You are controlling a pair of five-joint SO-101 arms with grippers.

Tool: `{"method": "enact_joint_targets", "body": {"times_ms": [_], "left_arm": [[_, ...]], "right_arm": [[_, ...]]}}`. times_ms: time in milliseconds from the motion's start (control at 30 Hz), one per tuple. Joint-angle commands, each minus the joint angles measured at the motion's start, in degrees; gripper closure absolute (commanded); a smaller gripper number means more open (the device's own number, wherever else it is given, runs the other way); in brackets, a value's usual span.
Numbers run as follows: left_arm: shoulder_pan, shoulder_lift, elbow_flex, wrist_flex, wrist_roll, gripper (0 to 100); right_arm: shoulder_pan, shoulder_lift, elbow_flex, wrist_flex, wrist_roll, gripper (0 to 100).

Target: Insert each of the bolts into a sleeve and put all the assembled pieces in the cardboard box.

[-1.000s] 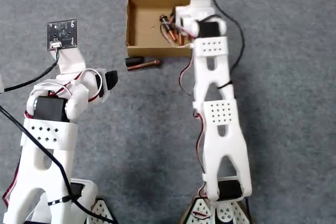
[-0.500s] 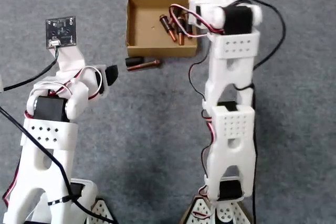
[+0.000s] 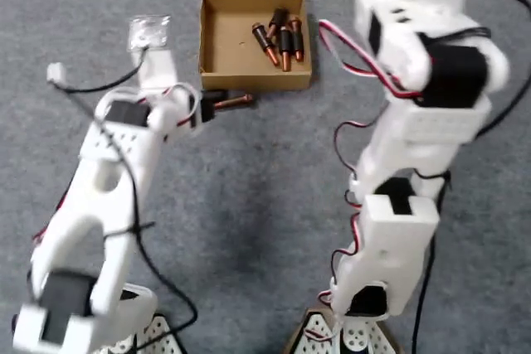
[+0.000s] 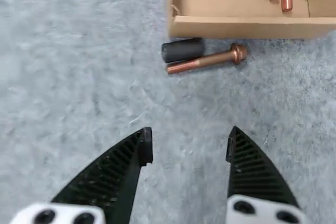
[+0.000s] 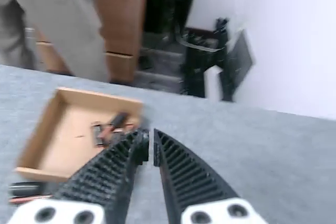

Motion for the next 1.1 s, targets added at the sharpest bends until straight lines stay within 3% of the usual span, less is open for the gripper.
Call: {"method": "enact_joint_targets", "body": {"times_ms": [0,200,400,533,700,900,1067], "left_arm": [[3.25,8.31,-13.19,4.48,-1.49,76],[8.79,22.90,-29.54,11.87,-10.90,76],[6.24,35.21,-42.55,12.84,-11.34,77],[0.70,39.96,-47.65,13.54,-11.34,82],[-6.33,39.87,-52.22,23.74,-11.43,84],[-16.09,39.87,-57.67,32.70,-11.43,84],[-25.05,39.87,-58.11,35.25,-11.60,84]], "right_arm": [[6.64,-3.47,-1.45,0.97,3.87,99.6],[14.02,-4.00,5.41,0.97,6.33,99.6],[13.23,-7.34,27.38,0.97,6.33,99.6],[4.70,-7.43,40.92,0.26,6.33,99.6],[-10.68,-2.86,51.82,-4.75,6.24,96.7],[-24.92,7.69,50.33,-11.34,-0.18,69.5],[-31.34,18.95,41.98,-13.27,-7.82,72.2]]}}
